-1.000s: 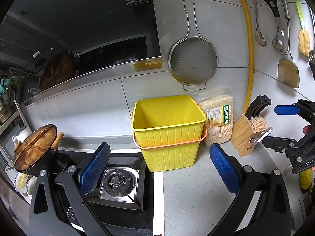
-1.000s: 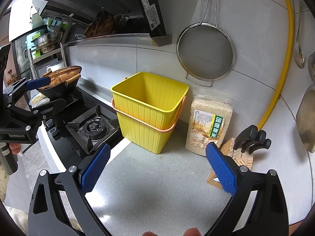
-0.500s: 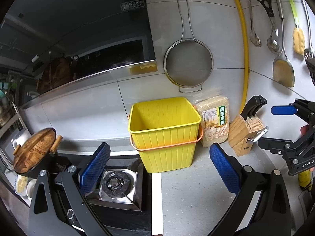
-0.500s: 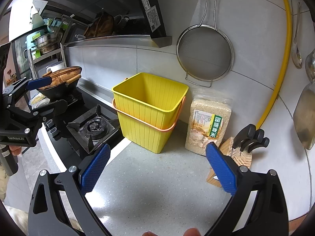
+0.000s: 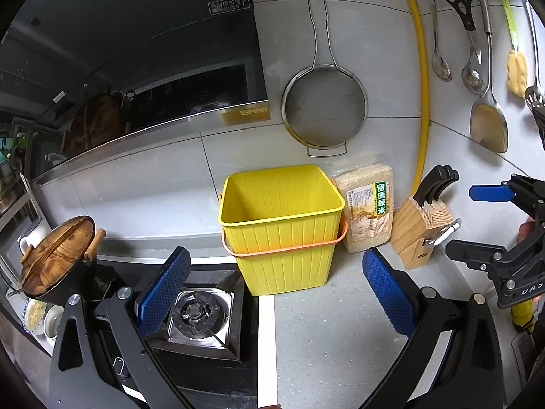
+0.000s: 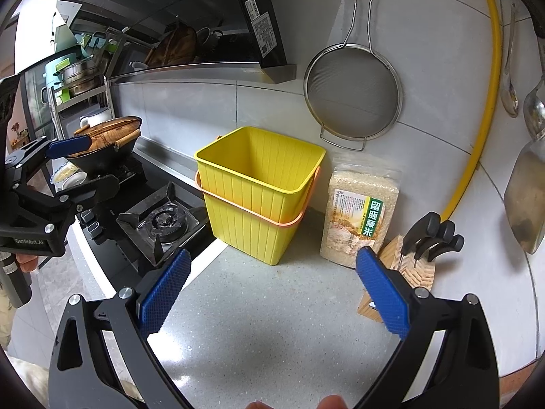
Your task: Collect trash
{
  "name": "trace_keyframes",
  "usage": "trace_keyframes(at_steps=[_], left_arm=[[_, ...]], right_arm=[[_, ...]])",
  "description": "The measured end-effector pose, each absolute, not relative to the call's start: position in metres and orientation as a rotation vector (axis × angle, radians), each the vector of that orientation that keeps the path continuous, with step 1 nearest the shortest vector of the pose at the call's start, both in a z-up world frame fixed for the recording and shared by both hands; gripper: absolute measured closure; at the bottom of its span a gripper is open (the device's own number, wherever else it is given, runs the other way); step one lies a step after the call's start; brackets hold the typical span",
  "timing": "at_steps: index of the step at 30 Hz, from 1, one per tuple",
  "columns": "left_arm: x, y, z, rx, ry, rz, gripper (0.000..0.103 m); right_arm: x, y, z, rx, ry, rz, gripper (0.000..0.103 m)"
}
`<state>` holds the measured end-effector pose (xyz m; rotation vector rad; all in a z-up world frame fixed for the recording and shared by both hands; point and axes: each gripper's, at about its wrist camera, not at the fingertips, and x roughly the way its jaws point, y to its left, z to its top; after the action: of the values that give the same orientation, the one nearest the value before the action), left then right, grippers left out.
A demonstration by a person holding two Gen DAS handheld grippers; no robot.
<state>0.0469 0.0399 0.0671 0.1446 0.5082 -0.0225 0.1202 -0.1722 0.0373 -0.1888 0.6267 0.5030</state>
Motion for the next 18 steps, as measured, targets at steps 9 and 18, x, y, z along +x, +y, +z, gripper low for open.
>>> trace_keyframes(at_steps=[9, 18], left_arm=[[0.0488, 0.0408, 0.065, 0.147, 0.51, -0.015, 0.004], [0.0499, 0.0375, 0.0648, 0.173, 0.49, -0.023, 0.004]], right_arm=[[0.1185, -0.1703, 0.0372, -0.189, 0.625, 0.501, 0.008], [0.1176, -0.1688, 0.0372, -0.189, 0.623, 0.501, 0.008]])
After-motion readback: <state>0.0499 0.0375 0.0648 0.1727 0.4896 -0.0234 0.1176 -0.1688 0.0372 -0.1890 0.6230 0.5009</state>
